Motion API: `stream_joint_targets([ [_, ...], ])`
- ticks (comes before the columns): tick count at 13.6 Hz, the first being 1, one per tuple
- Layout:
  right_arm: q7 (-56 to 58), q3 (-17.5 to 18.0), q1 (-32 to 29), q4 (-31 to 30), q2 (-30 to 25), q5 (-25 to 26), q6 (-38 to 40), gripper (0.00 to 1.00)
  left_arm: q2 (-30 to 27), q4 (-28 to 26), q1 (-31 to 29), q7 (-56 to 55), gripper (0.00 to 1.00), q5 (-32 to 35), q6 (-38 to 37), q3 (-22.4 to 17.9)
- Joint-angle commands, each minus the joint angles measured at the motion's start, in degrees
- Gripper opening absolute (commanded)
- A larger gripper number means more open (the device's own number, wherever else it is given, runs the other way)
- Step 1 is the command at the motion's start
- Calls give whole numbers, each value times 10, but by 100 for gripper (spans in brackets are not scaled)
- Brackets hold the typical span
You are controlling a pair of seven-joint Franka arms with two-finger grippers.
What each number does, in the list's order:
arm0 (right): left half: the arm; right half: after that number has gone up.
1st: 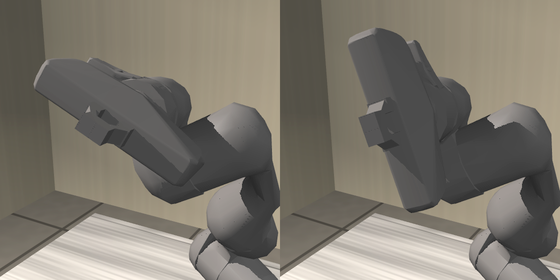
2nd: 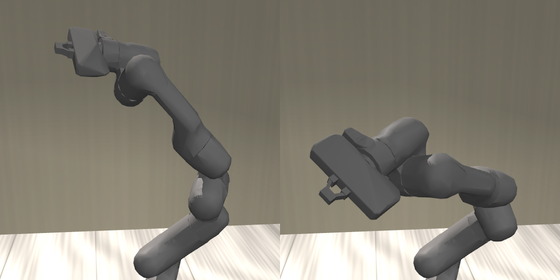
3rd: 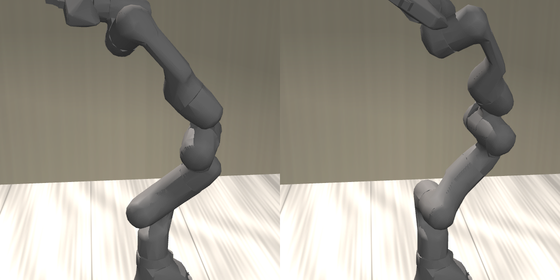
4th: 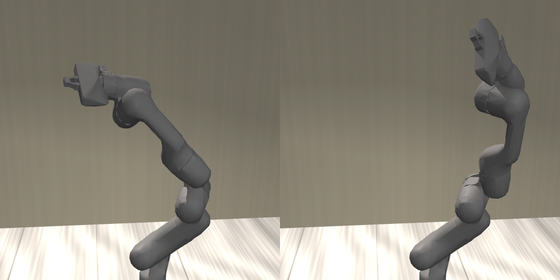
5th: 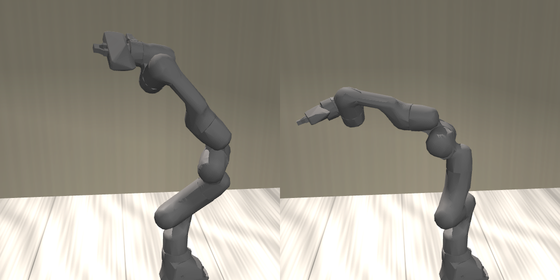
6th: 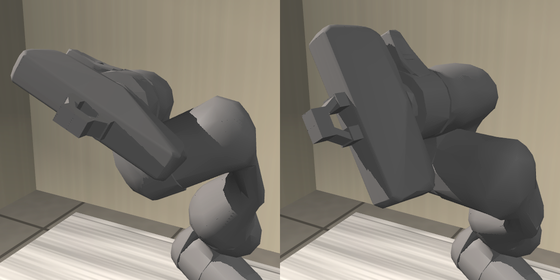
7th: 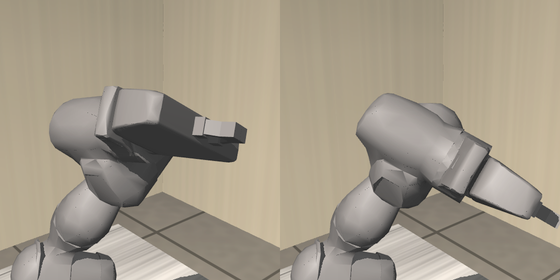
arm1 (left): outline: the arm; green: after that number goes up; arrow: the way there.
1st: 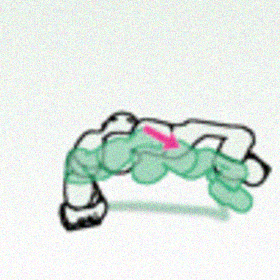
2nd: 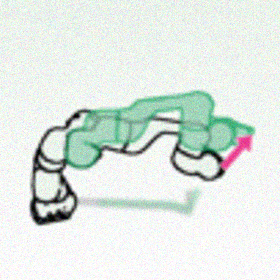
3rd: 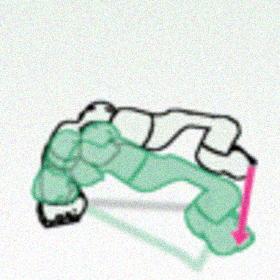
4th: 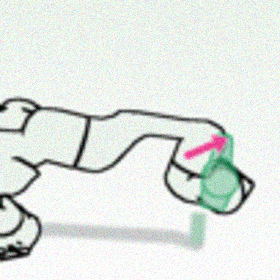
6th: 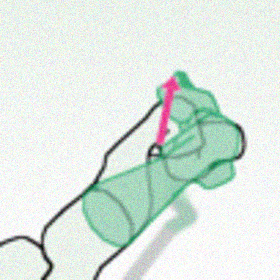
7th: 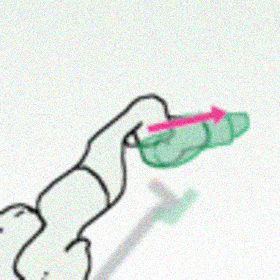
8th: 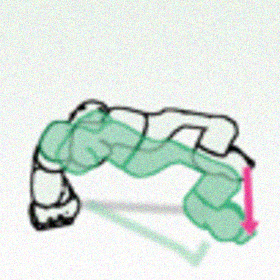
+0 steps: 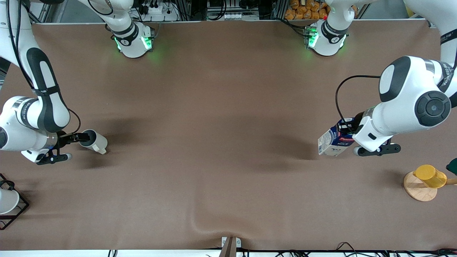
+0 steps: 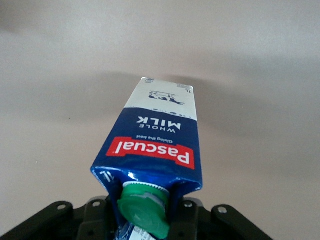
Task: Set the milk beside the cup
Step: 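Grasp the milk carton with the left gripper while the right gripper grasps the mug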
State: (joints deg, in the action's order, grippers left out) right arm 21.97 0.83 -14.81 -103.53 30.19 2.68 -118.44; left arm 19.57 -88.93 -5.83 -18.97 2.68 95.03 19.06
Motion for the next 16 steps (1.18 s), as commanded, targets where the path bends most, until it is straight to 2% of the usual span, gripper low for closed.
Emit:
stream_joint_targets([
  [1,4,2,2,-50,-18,-14,-39,100,-1,9,-8,1,22,-12,-21,-1],
  [2,3,4,2,-59,-18,-19,-53,100,-7,9,-9,2,22,-11,-28,-1],
  [3,3,3,1,-62,-19,-43,-56,69,-8,9,-9,2,22,-12,-29,-1],
  [4,3,3,1,-62,-20,-64,-55,26,-7,8,-9,2,22,-11,-29,-1],
  [5,3,3,1,-62,-21,-72,-54,0,-6,8,-9,2,22,-11,-29,-2],
  [9,8,3,-6,-57,-40,-112,-52,0,-7,9,-13,5,22,-12,-32,-2],
  [12,9,3,-5,-38,-66,-112,-30,0,-7,10,-15,6,22,-11,-35,-2],
  [14,2,6,4,18,-76,-129,57,0,-3,22,-15,6,22,-12,-42,-3],
  [16,-11,10,17,85,-73,-205,146,0,1,22,-14,6,22,-12,-45,-3],
])
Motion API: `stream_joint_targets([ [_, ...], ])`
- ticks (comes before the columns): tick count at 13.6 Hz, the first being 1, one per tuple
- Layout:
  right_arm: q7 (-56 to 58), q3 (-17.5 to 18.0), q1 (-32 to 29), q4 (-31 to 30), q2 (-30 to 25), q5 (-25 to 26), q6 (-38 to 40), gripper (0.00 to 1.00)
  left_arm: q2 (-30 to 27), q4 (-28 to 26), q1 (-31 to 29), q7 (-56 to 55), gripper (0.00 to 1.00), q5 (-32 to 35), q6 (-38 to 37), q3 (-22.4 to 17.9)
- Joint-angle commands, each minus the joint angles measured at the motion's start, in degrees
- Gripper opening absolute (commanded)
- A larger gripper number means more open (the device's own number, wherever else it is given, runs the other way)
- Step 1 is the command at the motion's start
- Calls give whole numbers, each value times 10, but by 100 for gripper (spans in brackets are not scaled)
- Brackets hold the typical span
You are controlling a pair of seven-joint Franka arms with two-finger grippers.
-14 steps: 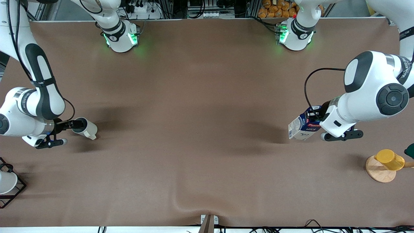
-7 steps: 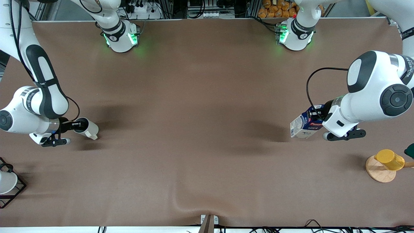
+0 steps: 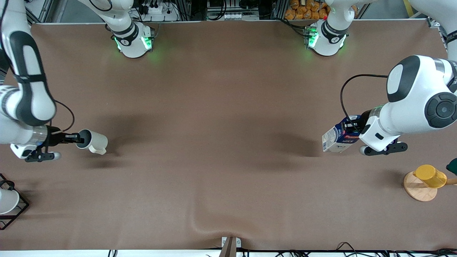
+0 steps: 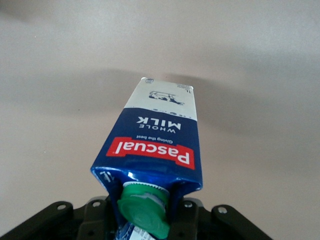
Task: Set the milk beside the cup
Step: 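Carry the mug with the right gripper to the table's middle and set it down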
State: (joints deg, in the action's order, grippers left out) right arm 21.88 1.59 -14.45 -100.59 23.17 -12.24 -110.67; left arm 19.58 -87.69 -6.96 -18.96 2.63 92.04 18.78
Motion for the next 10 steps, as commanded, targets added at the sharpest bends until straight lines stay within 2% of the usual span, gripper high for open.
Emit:
stream_joint_targets([
  [1,-33,3,27,64,-3,-78,74,0,1,10,-3,8,22,-11,-15,-1],
  [6,-266,3,164,106,-1,-96,51,0,0,19,-6,11,21,-18,-19,-4],
  [10,-489,1,295,106,27,-88,-65,0,-1,18,-5,17,20,-10,-20,-3],
])
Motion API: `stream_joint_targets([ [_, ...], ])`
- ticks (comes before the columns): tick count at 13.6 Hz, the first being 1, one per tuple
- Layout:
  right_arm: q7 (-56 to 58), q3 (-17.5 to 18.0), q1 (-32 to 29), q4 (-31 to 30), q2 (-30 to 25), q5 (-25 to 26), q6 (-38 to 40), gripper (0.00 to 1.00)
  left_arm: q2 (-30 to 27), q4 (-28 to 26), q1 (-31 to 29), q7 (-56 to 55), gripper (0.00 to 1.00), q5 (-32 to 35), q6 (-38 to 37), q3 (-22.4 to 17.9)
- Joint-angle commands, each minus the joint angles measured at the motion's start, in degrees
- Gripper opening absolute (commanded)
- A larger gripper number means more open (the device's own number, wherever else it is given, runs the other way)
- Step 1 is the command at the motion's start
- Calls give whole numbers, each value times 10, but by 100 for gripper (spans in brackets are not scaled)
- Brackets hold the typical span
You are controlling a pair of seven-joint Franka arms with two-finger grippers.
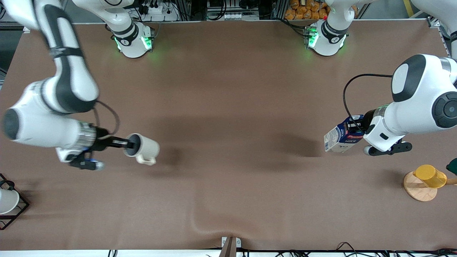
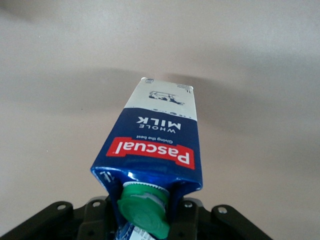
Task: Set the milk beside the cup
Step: 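Carry the mug with the right gripper to the table's middle and set it down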
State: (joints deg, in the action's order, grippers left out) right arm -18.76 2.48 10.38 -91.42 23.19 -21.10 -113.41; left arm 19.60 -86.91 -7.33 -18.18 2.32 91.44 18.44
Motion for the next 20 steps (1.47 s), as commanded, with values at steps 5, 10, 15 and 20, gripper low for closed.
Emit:
stream_joint_targets([
  [5,-308,-11,173,13,93,85,-119,0,1,8,-6,22,20,-6,-14,-1],
  [10,-447,-10,238,22,144,119,-164,0,3,7,-7,33,20,-6,-14,-1],
  [15,-476,-13,251,26,136,120,-162,100,-18,11,4,4,20,-22,-26,30],
  [20,-456,-27,181,104,39,119,24,100,-17,57,20,-147,20,-44,-70,117],
])
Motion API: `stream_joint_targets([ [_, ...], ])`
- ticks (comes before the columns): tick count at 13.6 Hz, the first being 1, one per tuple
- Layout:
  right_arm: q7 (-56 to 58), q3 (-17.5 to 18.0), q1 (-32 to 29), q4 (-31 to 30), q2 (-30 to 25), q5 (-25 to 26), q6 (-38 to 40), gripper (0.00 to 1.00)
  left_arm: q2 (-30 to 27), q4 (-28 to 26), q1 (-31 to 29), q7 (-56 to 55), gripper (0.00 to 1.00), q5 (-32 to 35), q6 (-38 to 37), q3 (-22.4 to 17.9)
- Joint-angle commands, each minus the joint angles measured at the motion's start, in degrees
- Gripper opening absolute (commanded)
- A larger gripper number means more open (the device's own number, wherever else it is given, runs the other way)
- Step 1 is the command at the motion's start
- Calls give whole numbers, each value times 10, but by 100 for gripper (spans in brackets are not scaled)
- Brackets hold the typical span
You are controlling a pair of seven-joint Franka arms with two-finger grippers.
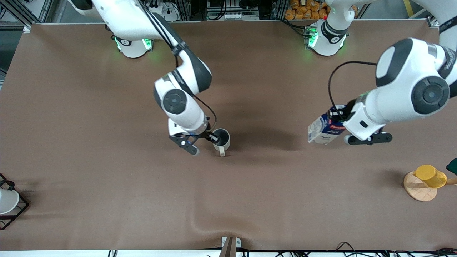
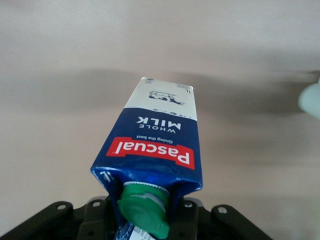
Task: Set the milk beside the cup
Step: 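Carry the mug with the right gripper to the table's middle and set it down, then carry the milk carton with the left gripper beside the mug while the right gripper withdraws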
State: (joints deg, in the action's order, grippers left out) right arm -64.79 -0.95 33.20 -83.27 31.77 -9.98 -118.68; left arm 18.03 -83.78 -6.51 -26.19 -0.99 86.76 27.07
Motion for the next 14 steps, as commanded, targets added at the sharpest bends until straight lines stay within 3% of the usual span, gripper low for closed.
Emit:
stream_joint_targets([
  [1,35,7,-73,27,-64,8,110,100,-1,29,25,-98,20,-12,-25,45],
  [4,197,7,-155,27,-106,8,177,100,45,49,112,-209,20,-10,-13,64],
  [6,276,7,-206,21,-134,14,222,100,103,85,185,-257,21,8,9,56],
  [8,379,7,-254,17,-160,29,271,100,117,96,249,-261,21,20,52,22],
  [10,487,7,-306,-30,-201,29,283,100,138,99,289,-224,23,20,70,-4],
  [14,599,6,-369,-130,-277,43,280,100,176,112,315,-214,24,20,81,-5],
])
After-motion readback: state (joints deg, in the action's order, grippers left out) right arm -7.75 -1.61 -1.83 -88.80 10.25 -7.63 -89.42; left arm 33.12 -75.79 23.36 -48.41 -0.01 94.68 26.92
